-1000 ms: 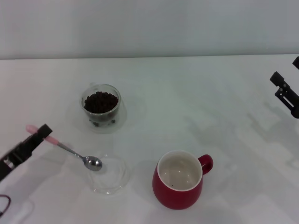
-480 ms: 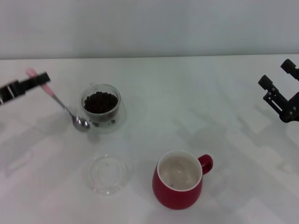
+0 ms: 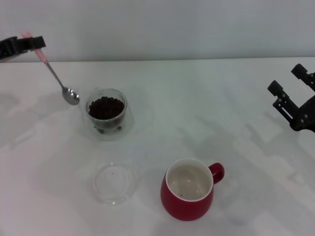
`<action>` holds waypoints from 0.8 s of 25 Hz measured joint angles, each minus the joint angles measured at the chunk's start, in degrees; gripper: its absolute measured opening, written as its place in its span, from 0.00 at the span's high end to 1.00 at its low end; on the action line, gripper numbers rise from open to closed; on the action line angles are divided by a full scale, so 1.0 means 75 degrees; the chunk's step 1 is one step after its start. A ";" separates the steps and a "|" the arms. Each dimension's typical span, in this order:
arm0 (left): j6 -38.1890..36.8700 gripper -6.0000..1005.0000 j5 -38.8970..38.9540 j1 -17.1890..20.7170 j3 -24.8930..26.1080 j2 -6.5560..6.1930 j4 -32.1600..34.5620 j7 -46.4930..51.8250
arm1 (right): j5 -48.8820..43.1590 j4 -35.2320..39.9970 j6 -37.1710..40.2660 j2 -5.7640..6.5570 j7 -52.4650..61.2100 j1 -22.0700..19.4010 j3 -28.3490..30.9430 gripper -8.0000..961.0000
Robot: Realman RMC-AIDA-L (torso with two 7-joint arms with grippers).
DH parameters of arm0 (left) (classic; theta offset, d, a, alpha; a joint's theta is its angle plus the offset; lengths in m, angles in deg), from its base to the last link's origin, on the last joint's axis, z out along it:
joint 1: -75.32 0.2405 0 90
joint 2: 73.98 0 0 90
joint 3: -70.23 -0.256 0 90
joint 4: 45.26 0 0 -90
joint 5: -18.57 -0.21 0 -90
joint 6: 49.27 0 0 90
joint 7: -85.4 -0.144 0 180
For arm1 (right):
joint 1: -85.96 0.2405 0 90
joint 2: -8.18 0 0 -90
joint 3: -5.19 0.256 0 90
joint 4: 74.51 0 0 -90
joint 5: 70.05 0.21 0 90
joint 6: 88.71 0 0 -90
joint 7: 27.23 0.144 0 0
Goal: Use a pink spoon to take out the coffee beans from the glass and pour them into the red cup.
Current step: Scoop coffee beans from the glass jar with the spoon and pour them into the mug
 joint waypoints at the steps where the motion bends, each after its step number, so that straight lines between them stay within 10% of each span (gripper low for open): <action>1: -0.0126 0.87 -0.0317 -0.0125 -0.0001 -0.0018 -0.0064 0.0065 | 0.0000 -0.0049 0.0002 -0.0001 0.0000 0.0002 0.0000 0.31; 20: -0.1113 0.87 -0.1550 -0.1089 -0.0413 0.0213 -0.0247 0.0139 | 0.0000 -0.0336 -0.0064 -0.0012 -0.0225 -0.0004 0.0000 0.31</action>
